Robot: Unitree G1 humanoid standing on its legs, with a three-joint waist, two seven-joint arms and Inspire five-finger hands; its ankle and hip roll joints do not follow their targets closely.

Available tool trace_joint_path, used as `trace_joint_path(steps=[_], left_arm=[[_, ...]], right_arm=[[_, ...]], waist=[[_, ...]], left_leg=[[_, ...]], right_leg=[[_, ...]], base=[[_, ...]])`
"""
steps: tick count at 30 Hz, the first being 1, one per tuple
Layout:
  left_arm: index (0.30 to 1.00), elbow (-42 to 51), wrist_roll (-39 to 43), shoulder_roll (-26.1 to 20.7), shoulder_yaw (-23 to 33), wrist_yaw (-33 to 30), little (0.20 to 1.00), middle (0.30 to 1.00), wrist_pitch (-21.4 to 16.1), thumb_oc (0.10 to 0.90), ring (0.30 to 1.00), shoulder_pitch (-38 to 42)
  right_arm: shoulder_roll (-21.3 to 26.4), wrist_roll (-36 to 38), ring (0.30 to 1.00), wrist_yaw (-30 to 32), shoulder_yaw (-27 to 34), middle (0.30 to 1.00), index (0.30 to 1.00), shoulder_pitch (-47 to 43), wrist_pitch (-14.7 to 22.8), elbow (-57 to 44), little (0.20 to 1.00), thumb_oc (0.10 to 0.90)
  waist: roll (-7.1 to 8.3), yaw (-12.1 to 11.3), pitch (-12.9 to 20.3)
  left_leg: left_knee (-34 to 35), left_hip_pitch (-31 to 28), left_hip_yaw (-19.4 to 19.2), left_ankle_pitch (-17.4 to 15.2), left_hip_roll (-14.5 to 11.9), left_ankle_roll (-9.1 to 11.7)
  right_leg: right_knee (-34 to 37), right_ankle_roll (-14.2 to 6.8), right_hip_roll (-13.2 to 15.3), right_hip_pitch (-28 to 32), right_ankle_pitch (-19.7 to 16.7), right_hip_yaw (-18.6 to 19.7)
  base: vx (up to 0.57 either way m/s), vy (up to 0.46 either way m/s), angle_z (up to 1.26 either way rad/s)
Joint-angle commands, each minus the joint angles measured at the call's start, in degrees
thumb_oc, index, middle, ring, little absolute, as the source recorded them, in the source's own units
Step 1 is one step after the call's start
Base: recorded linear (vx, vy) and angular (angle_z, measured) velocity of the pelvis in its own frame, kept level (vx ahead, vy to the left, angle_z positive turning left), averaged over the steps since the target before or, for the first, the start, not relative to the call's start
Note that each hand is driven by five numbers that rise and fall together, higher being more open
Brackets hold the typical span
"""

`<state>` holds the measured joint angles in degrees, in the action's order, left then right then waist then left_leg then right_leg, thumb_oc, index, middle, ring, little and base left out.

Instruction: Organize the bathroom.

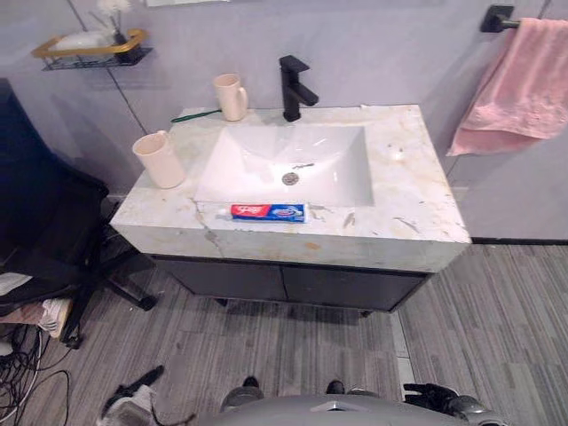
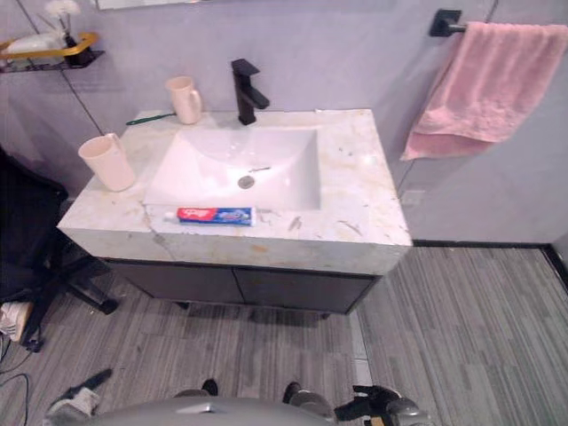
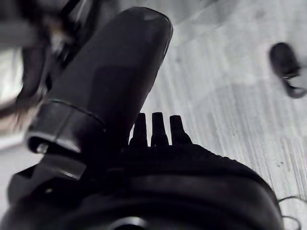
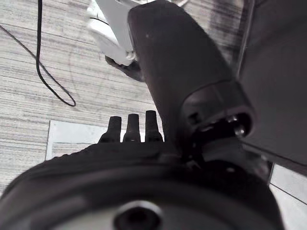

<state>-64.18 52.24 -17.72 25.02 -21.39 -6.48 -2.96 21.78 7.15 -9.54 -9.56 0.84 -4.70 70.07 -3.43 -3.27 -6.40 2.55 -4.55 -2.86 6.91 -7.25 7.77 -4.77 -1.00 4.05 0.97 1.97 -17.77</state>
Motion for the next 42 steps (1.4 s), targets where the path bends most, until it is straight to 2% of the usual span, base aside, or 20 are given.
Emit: trace_joint_path(steps=[1, 5, 6, 9, 12, 16, 20, 22, 23, 26, 27, 28, 30, 32, 36, 37, 38, 39, 40, 42], left_arm=[[0.9, 3.1, 2.0, -9.4, 1.0, -7.1, 0.9, 0.9, -9.5, 0.8, 0.9, -1.0], [0.9, 10.2, -5.8, -14.0, 0.5, -11.4, 0.9, 0.9, -11.6, 0.8, 0.9, 0.8], [0.9, 15.1, -9.5, -16.5, 0.7, -15.0, 0.9, 0.9, -9.2, 0.8, 0.9, 1.9], [0.9, 21.3, -14.6, -18.8, 0.8, -19.1, 0.9, 0.9, -9.3, 0.8, 0.9, 2.9], [0.9, 35.8, -23.2, -25.2, 3.8, -31.7, 0.9, 0.9, -8.8, 0.8, 0.9, 4.2], [0.9, 49.6, -31.4, -30.6, 9.7, -40.8, 0.9, 0.9, -8.5, 0.8, 0.9, 5.1], [0.9, 60.7, -41.4, -37.5, 13.0, -43.5, 0.9, 0.9, -2.9, 0.8, 0.9, 7.9], [0.9, 64.7, -44.0, -41.5, 13.0, -38.9, 0.9, 0.9, 1.2, 0.8, 0.9, 10.2], [0.9, 65.6, -43.8, -43.2, 12.6, -34.2, 0.9, 0.9, 2.3, 0.8, 0.9, 11.2], [0.9, 66.1, -44.3, -44.6, 12.2, -30.0, 0.9, 0.9, 4.2, 0.8, 0.9, 11.7], [0.9, 67.5, -42.9, -48.6, 9.5, -16.7, 0.9, 0.9, 7.5, 0.8, 0.9, 13.5], [0.9, 68.3, -42.9, -50.6, 8.0, -9.7, 0.9, 0.9, 9.5, 0.8, 0.9, 14.5], [0.9, 68.7, -41.0, -52.9, 6.3, -5.8, 0.9, 0.9, 9.2, 0.8, 0.9, 15.5], [0.9, 67.7, -37.3, -58.7, 1.0, 5.2, 0.9, 0.9, 8.4, 0.8, 0.9, 20.6], [0.9, 65.2, -36.7, -62.0, -4.8, 13.9, 0.9, 0.9, 8.7, 0.8, 0.9, 26.6], [0.9, 61.6, -37.1, -63.9, -10.7, 20.7, 0.9, 0.9, 8.4, 0.8, 0.9, 32.1], [0.9, 61.6, -37.1, -63.9, -10.7, 20.7, 0.9, 0.9, 8.4, 0.8, 0.9, 32.1], [0.9, 55.9, -34.2, -66.5, -18.4, 27.2, 0.9, 0.9, 6.1, 0.8, 0.9, 38.3], [0.9, 55.9, -34.2, -66.5, -18.4, 27.2, 0.9, 0.9, 6.1, 0.8, 0.9, 38.3], [0.9, 45.6, -30.5, -67.6, -33.2, 37.2, 0.9, 0.9, 0.5, 0.8, 0.9, 50.9]], right_arm=[[-0.1, -1.2, 0.9, 0.8, -1.2, 0.9, 0.9, -2.0, 0.3, 0.2, 0.9, 0.8], [0.4, -1.1, 0.9, 1.8, -1.9, 0.9, 0.9, -1.3, -1.4, -0.8, 0.9, 0.8], [0.5, -1.2, 0.9, 2.0, -1.8, 0.9, 0.9, -0.9, -1.6, -0.8, 0.9, 0.8], [0.6, -1.3, 0.9, 2.0, -1.8, 0.9, 0.9, -0.2, -1.9, -0.9, 0.9, 0.8], [0.3, -0.2, 0.9, 1.9, -1.9, 0.9, 0.9, 1.1, -1.9, -0.7, 0.9, 0.8], [-0.5, -0.2, 0.9, 1.5, -2.1, 0.9, 0.9, 2.0, -2.1, 0.1, 0.9, 0.8], [-0.9, -1.6, 0.9, 0.4, -3.1, 0.9, 0.9, 1.9, -1.7, 1.9, 0.9, 0.8], [-0.9, -2.3, 0.9, -0.1, -3.6, 0.9, 0.9, 1.8, -1.6, 2.4, 0.9, 0.8], [-0.9, -2.7, 0.9, -0.3, -3.8, 0.9, 0.9, 1.6, -1.8, 2.4, 0.9, 0.8], [-0.8, -3.1, 0.9, -0.6, -3.9, 0.9, 0.9, 1.4, -2.1, 2.3, 0.9, 0.8], [-1.0, -4.1, 0.9, -0.9, -4.6, 0.9, 0.9, 0.9, -2.5, 2.4, 0.9, 0.8], [-1.0, -4.5, 0.9, -1.1, -4.8, 0.9, 0.9, 0.6, -2.7, 2.7, 0.9, 0.8], [-0.9, -4.6, 0.9, -1.3, -5.2, 0.9, 0.9, 0.3, -2.6, 3.1, 0.9, 0.8], [-0.6, -5.3, 0.9, -2.1, -6.3, 0.9, 0.9, -0.8, -3.1, 4.2, 0.9, 0.8], [-0.5, -5.9, 0.9, -2.4, -7.0, 0.9, 0.9, -1.1, -3.5, 4.5, 0.9, 0.8], [-0.4, -6.5, 0.9, -2.7, -7.8, 0.9, 0.9, -1.1, -4.2, 4.0, 0.9, 0.8], [-0.4, -6.5, 0.9, -2.7, -7.8, 0.9, 0.9, -1.1, -4.2, 4.0, 0.9, 0.8], [-0.2, -7.1, 0.9, -2.6, -8.8, 0.9, 0.9, -1.0, -4.4, 3.9, 0.9, 0.8], [-0.2, -7.1, 0.9, -2.6, -8.8, 0.9, 0.9, -1.0, -4.4, 3.9, 0.9, 0.8], [0.3, -7.9, 0.9, -2.6, -9.7, 0.9, 0.9, -1.0, -5.1, 3.6, 0.9, 0.8]], waist=[[2.03, -0.6, -0.3], [1.67, -0.3, 0.3], [1.65, -0.4, 0.5], [1.85, -0.6, 0.7], [2.5, -1.5, 1.0], [3.16, -2.5, 1.8], [3.28, -2.7, 3.0], [3.09, -2.4, 3.6], [2.96, -2.2, 3.8], [2.88, -2.1, 4.0], [2.56, -1.8, 4.1], [2.39, -1.8, 4.1], [2.18, -1.7, 4.0], [1.41, -1.5, 3.7], [0.73, -1.1, 3.5], [0.27, -0.7, 3.6], [0.27, -0.7, 3.6], [-0.35, 0.1, 3.6], [-0.35, 0.1, 3.6], [-1.42, 1.3, 3.3]], left_leg=[[-1.8, 1.4, -0.2, -5.7, 2.2, -2.3], [0.5, 0.1, -0.9, -5.3, 2.2, -2.5], [1.0, -0.1, -1.0, -5.2, 2.2, -2.6], [1.3, -0.3, -1.0, -5.2, 2.1, -2.7], [1.4, -0.4, -0.6, -5.3, 1.8, -2.8], [1.6, -0.8, -0.5, -5.2, 1.0, -2.6], [1.8, -1.7, -1.1, -5.4, 0.0, -2.1], [1.9, -2.0, -1.5, -5.4, -0.2, -1.9], [1.9, -2.1, -1.8, -5.4, -0.3, -1.9], [1.9, -2.2, -1.9, -5.4, -0.3, -1.8], [1.8, -2.4, -2.4, -5.5, -0.2, -1.9], [1.7, -2.4, -2.6, -5.4, -0.2, -1.9], [1.5, -2.4, -2.6, -5.4, -0.2, -1.9], [0.9, -2.2, -2.7, -5.2, -0.3, -1.9], [0.7, -2.2, -2.8, -5.0, -0.4, -1.8], [0.5, -2.3, -3.2, -4.9, -0.5, -1.7], [0.5, -2.3, -3.2, -4.9, -0.5, -1.7], [0.5, -2.3, -3.8, -4.6, -0.6, -1.8], [0.5, -2.3, -3.8, -4.6, -0.6, -1.8], [0.4, -2.3, -4.8, -4.2, -0.5, -1.8]], right_leg=[[4.0, -5.4, 5.2, 1.7, -1.8, 1.9], [4.5, -5.7, 5.0, 2.2, -2.0, 1.4], [4.8, -5.8, 4.9, 2.4, -2.0, 1.4], [5.3, -5.9, 4.7, 2.8, -2.0, 1.2], [6.2, -5.9, 4.2, 3.7, -1.9, 0.8], [6.9, -5.5, 3.4, 4.9, -1.4, 0.4], [7.3, -5.1, 2.7, 6.1, -0.8, 0.3], [7.5, -5.1, 2.4, 6.4, -0.6, 0.5], [7.6, -5.1, 2.4, 6.5, -0.6, 0.6], [7.6, -5.1, 2.3, 6.6, -0.6, 0.8], [7.6, -5.2, 2.3, 6.7, -0.5, 1.4], [7.6, -5.3, 2.3, 6.8, -0.4, 1.7], [7.4, -5.4, 2.3, 6.8, -0.4, 2.0], [6.8, -5.6, 2.3, 6.7, -0.2, 2.6], [6.5, -5.8, 2.2, 6.8, -0.2, 3.0], [6.5, -5.9, 2.1, 6.9, -0.3, 3.2], [6.5, -5.9, 2.1, 6.9, -0.3, 3.2], [6.4, -6.1, 2.1, 6.8, -0.5, 3.6], [6.4, -6.1, 2.1, 6.8, -0.5, 3.6], [6.5, -6.4, 2.0, 6.5, -0.9, 4.3]], base=[[0.06, 0.016, 0.01], [0.04, 0.007, -0.01], [0.0, 0.0, 0.0], [0.0, -0.015, 0.0], [0.01, -0.078, 0.05], [0.04, -0.074, 0.03], [0.05, -0.033, -0.01], [0.05, -0.014, 0.0], [0.0, 0.0, 0.0], [0.0, 0.007, -0.08], [0.0, 0.025, -0.16], [-0.02, 0.029, -0.08], [-0.02, 0.013, -0.05], [-0.03, 0.023, -0.08], [-0.01, 0.015, -0.03], [0.0, 0.018, -0.04], [0.0, 0.034, -0.02], [0.0, 0.0, 0.0], [-0.01, 0.036, -0.02], [-0.02, 0.034, -0.13]])
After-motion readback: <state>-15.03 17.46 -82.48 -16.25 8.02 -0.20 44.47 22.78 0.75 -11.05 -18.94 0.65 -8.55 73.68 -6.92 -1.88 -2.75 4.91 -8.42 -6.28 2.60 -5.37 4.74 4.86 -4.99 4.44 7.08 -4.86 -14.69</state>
